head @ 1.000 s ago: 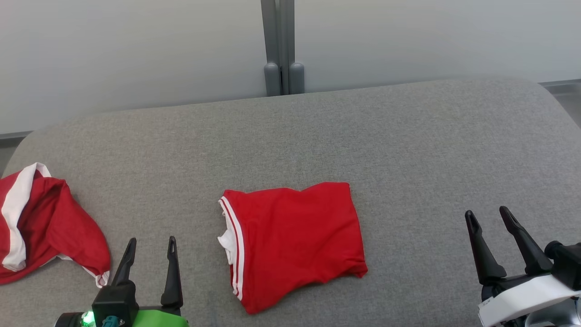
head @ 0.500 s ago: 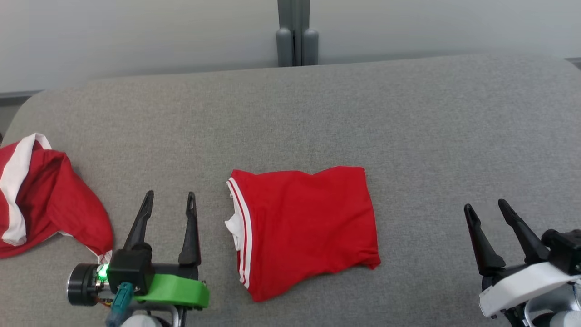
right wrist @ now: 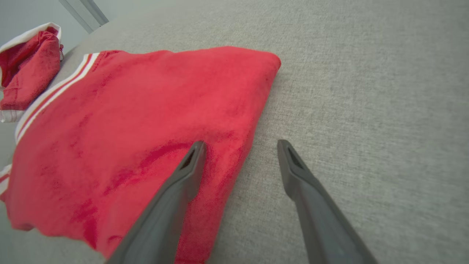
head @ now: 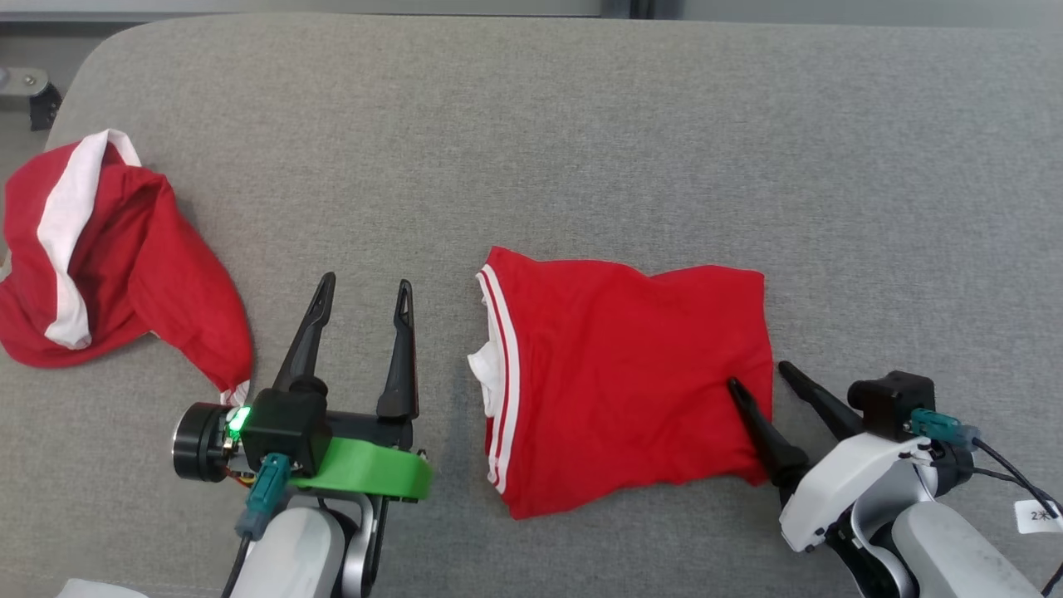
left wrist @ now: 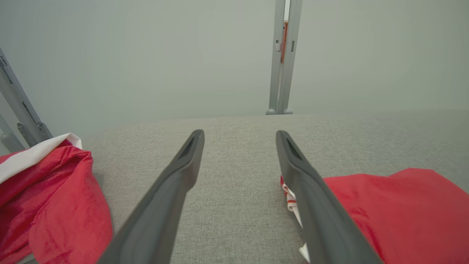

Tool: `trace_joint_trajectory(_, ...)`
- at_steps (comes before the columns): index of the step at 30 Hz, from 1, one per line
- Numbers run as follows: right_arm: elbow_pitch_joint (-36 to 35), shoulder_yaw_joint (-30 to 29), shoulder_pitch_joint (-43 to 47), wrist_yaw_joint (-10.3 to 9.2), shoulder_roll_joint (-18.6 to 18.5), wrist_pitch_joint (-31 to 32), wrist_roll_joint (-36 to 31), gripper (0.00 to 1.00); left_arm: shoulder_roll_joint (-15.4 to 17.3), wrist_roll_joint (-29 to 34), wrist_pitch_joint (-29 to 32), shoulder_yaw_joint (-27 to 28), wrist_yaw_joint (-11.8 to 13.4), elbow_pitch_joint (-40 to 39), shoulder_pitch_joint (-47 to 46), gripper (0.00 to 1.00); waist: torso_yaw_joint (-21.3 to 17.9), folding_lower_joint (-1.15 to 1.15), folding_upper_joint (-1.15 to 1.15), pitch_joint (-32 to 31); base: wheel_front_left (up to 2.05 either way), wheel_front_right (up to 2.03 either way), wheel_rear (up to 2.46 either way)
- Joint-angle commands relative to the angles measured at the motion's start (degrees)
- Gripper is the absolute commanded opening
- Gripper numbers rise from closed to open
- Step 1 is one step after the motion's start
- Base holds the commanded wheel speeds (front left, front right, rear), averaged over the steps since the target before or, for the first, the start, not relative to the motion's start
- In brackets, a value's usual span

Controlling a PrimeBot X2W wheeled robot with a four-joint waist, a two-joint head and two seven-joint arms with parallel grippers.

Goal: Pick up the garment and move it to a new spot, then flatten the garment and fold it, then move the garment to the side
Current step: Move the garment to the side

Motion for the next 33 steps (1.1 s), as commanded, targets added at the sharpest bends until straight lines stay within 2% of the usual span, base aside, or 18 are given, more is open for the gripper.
trace_joint_trajectory(1,2.1,1.1,-1.3,0.0,-0.1,0.3,0.8,1.0,-0.4,0.7,-0.3,0.3,-0.4,0.0,-1.2,1.0,2.5,0.0,0.0,2.1,0.0,0.0,0.0)
trace_joint_trajectory(4,6.2,3.9,-3.1,0.0,0.1,1.6,2.5,1.0,-1.0,1.2,-0.2,0.6,-0.9,0.0,-1.4,1.0,2.8,0.0,0.0,2.0,0.0,0.0,0.0)
trace_joint_trajectory(5,7.4,4.8,-3.3,0.0,0.1,2.0,3.3,0.47,-1.2,1.4,-0.2,0.8,-1.0,0.1,-1.4,1.0,2.9,0.0,0.0,1.9,0.0,0.0,0.0)
trace_joint_trajectory(6,8.1,5.3,-3.6,0.0,0.0,2.0,3.8,0.0,-1.3,1.6,-0.2,0.9,-1.1,0.0,-1.3,1.0,2.8,0.0,0.0,1.8,0.0,0.0,0.0)
trace_joint_trajectory(14,6.5,9.0,-6.0,-0.06,-4.3,-1.5,4.0,0.0,-1.2,3.7,-0.2,1.9,-2.4,-0.9,-1.1,1.0,-1.8,0.0,0.0,2.0,0.0,0.0,0.0)
trace_joint_trajectory(22,5.6,7.7,-10.5,-0.06,-10.8,-4.8,5.1,0.0,-0.8,5.3,-0.2,1.2,-4.1,-2.1,-3.3,1.0,-10.6,0.0,0.0,4.3,0.0,0.0,0.0)
trace_joint_trajectory(27,8.9,5.1,-18.1,-0.04,-17.0,-6.1,6.4,0.0,-1.1,7.8,0.1,-1.7,-6.3,-2.9,-9.1,1.0,-13.7,0.0,0.0,10.9,0.0,0.0,0.0)
trace_joint_trajectory(28,10.9,4.0,-21.4,-0.04,-18.9,-6.6,7.5,0.0,-1.5,8.6,0.8,-2.9,-7.1,-3.4,-11.6,1.0,-14.0,0.0,0.0,13.7,0.0,0.0,0.0)
trace_joint_trajectory(33,18.1,1.9,-30.5,-0.04,-23.6,-7.6,9.5,0.0,-2.6,10.6,1.4,-5.8,-8.8,-4.4,-17.1,1.0,-13.6,0.0,0.0,19.8,0.0,0.0,0.0)
